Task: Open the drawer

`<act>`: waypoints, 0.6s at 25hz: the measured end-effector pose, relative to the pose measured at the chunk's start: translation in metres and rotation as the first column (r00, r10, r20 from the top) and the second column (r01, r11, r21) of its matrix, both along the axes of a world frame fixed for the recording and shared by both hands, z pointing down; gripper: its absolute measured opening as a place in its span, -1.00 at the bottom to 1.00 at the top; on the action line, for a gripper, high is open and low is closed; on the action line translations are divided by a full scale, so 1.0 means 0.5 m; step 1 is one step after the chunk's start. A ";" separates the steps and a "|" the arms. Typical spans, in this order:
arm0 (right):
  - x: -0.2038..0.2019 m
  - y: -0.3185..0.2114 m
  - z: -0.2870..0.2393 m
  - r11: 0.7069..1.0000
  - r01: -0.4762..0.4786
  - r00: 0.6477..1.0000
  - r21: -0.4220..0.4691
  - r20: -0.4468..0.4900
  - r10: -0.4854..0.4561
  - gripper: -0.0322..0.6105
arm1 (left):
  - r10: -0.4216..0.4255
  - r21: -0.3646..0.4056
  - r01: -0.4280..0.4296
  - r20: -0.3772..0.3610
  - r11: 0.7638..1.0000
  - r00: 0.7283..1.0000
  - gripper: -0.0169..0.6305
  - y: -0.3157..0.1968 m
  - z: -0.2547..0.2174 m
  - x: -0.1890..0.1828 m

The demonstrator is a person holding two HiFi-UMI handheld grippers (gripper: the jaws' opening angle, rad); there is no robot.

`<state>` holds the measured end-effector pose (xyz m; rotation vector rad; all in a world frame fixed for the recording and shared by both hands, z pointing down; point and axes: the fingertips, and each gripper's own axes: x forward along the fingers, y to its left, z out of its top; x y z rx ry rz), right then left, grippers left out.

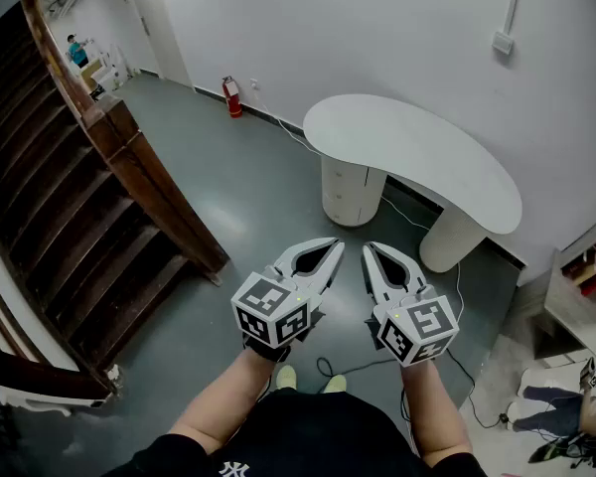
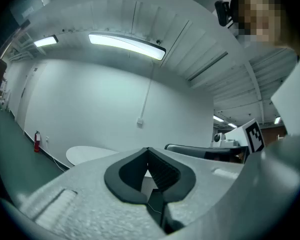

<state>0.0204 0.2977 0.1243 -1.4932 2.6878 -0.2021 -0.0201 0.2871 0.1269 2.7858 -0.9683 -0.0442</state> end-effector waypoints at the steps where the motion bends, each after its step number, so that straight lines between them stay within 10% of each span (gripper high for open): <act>1: 0.003 0.001 0.002 1.000 -0.001 1.000 -0.002 0.001 0.001 -0.86 | 0.000 0.000 0.000 0.000 1.000 1.000 -0.92 0.001 0.001 0.003; 15: 0.035 0.009 0.006 1.000 0.012 0.999 0.000 0.033 -0.012 -0.86 | -0.002 -0.001 0.002 0.004 1.000 1.000 -0.92 0.009 0.006 0.036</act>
